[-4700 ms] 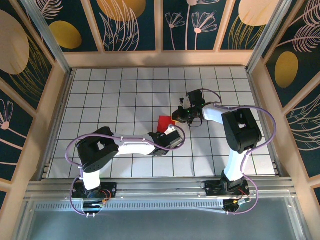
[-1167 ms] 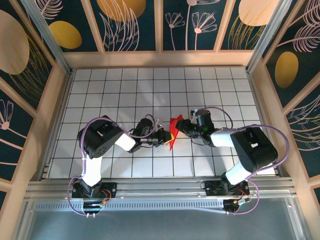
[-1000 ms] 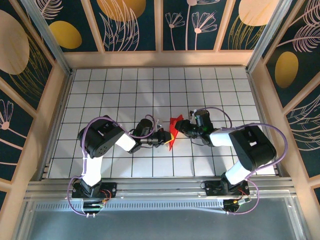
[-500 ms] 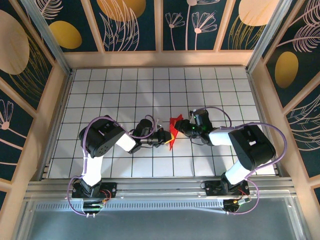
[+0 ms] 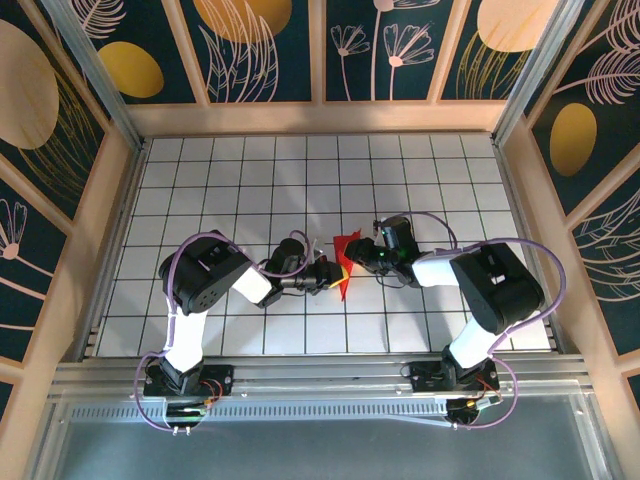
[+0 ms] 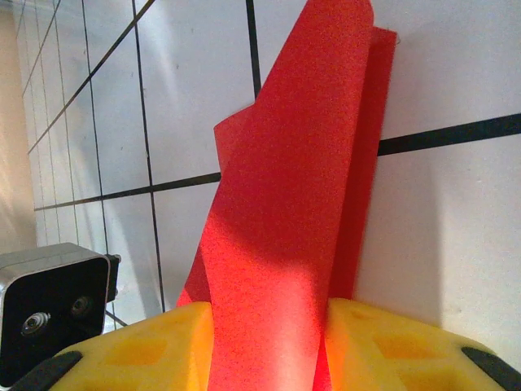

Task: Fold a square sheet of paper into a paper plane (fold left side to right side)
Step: Fold the wing for the fifth time at the center of the table.

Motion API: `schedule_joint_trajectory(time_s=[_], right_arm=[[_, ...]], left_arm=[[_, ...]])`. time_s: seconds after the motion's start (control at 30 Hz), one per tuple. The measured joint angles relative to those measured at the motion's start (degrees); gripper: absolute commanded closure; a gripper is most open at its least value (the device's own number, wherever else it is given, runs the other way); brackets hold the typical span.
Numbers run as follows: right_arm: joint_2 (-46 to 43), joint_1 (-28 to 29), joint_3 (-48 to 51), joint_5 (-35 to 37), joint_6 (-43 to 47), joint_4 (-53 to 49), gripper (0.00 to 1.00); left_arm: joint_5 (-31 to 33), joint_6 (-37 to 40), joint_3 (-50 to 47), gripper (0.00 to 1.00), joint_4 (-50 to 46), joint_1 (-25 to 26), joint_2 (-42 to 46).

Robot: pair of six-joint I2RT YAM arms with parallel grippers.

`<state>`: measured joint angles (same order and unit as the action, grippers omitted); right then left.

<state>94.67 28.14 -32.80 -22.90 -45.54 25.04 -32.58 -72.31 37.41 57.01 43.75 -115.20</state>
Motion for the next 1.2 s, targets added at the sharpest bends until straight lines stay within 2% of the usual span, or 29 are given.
schedule_joint_trajectory(time_s=[0.13,0.43,0.67,1.0,1.1,1.2], right_arm=[[0.39,0.04,-0.9,-0.02,0.02,-1.33,0.59],[1.03,0.37,-3.5,0.61,0.63,-6.08,0.6],[1.03,0.46,-3.5,0.81,0.66,-6.1,0.6],[1.03,0.48,-3.5,0.87,0.66,-6.16,0.6],[1.03,0.48,-3.5,0.9,0.66,-6.19,0.6],[1.03,0.48,-3.56,1.05,0.59,-6.32,0.6]], left_arm=[[0.0,-0.04,-0.02,0.97,0.26,0.0,-0.17],[-0.09,-0.11,-0.66,0.77,0.61,-0.11,0.02],[0.26,2.38,-2.05,0.64,-3.52,-2.99,5.51],[0.42,5.35,1.7,0.61,-9.73,-4.63,5.2],[0.42,6.19,3.82,0.65,-11.21,-4.66,3.93],[0.02,7.34,5.2,0.73,-12.83,-4.66,3.3]])
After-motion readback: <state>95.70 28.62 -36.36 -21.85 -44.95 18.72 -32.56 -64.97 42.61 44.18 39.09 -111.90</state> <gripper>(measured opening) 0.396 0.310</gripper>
